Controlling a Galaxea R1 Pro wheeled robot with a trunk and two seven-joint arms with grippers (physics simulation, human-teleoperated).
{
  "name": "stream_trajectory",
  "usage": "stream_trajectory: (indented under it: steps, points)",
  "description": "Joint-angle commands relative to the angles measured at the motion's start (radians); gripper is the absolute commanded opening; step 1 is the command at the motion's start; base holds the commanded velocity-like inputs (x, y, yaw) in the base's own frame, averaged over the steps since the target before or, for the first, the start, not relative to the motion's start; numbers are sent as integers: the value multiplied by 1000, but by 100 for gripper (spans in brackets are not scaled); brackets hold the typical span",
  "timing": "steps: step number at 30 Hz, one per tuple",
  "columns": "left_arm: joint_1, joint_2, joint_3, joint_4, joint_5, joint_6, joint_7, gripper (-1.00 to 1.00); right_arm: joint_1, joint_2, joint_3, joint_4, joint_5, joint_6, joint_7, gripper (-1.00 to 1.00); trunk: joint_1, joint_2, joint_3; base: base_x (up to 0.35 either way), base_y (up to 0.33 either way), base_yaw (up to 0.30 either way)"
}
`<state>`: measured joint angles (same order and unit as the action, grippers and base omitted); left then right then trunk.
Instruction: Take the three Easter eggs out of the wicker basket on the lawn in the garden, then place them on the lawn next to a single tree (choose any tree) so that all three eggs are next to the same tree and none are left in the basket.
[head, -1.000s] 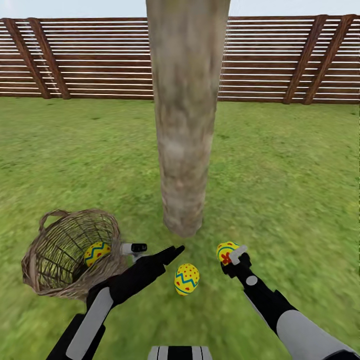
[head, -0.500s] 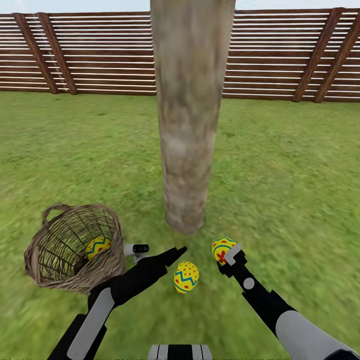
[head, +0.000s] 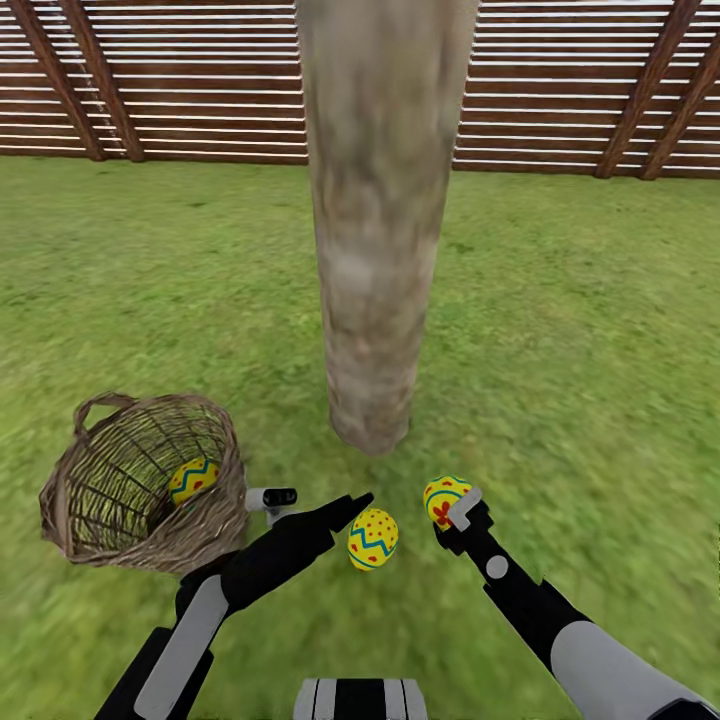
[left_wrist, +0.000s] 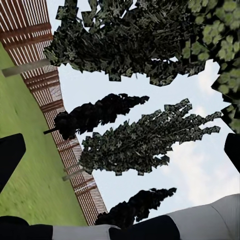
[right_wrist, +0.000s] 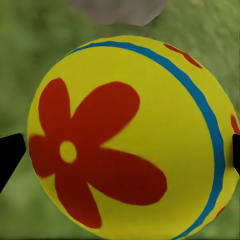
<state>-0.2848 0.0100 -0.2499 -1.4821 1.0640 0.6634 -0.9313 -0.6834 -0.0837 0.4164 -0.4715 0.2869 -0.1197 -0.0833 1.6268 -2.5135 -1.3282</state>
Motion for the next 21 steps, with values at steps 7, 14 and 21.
stream_trajectory:
  steps: [7,14,21]
  points:
    - [-1,1,-1,0,8,7,0,100,-1,0,9,1,9,-1,-9,-100,3,-2,-28,0,0,0]
    - [-1,1,0,0,8,7,0,100,-1,31,95,1,7,0,-32,-100,6,-4,-55,0,0,0]
    - [-1,1,0,0,8,7,-1,100,0,32,104,1,8,-4,-52,-100,9,-5,-82,0,0,0]
